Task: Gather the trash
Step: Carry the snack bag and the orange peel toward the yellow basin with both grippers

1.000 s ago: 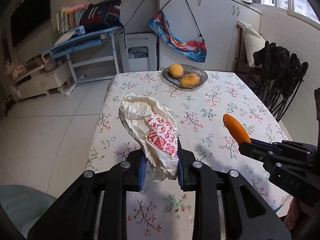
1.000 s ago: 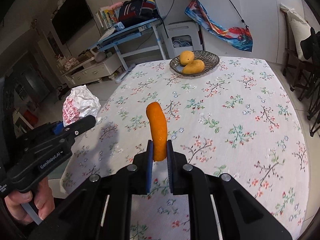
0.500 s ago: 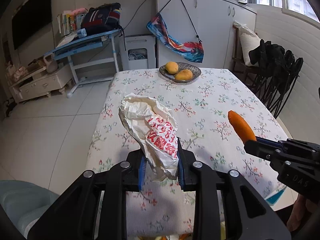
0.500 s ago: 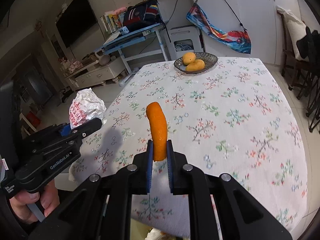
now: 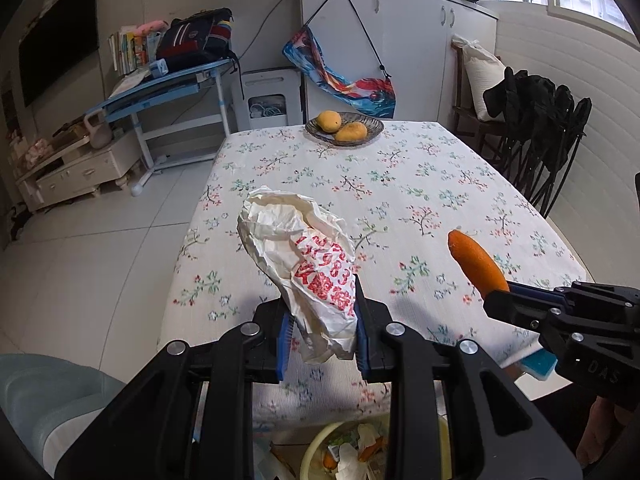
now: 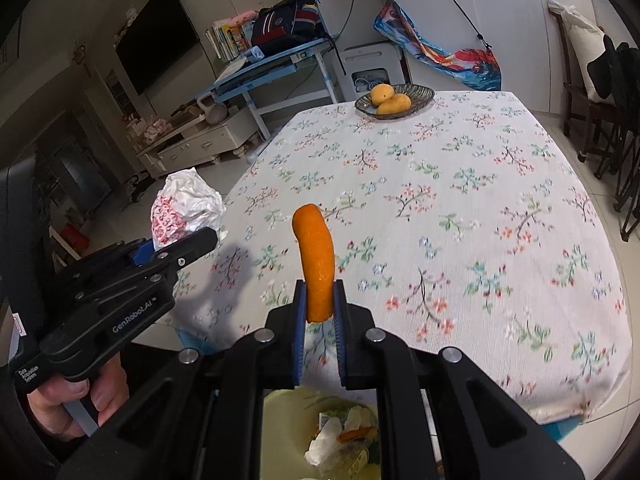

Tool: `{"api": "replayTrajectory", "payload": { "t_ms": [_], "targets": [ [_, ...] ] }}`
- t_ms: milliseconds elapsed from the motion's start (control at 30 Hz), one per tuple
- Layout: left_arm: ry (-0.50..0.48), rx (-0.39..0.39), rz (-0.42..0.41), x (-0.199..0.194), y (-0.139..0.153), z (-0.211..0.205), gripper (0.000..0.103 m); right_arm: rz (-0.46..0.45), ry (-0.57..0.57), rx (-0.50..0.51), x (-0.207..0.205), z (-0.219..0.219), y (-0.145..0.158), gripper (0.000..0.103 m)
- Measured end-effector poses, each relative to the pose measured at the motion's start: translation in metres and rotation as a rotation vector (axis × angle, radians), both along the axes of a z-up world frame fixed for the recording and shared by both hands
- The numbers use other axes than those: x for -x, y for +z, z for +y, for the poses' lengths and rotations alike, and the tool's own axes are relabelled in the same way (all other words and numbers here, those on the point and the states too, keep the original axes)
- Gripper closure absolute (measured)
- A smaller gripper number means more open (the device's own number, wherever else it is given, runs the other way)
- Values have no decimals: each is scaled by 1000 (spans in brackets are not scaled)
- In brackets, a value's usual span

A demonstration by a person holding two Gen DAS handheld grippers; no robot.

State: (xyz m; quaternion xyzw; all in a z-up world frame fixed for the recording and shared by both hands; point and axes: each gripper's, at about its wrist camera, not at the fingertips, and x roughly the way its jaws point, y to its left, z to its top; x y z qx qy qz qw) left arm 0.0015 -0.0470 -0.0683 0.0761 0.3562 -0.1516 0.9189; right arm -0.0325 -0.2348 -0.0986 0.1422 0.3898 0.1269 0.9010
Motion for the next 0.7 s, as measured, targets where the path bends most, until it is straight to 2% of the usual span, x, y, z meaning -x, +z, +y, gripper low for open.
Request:
{"api": "replayTrajectory", "payload": {
  "t_ms": [700],
  "targets": [
    [8,11,-3,46,-8,17,78,34,42,6,58,19,-10,89]
  ]
}}
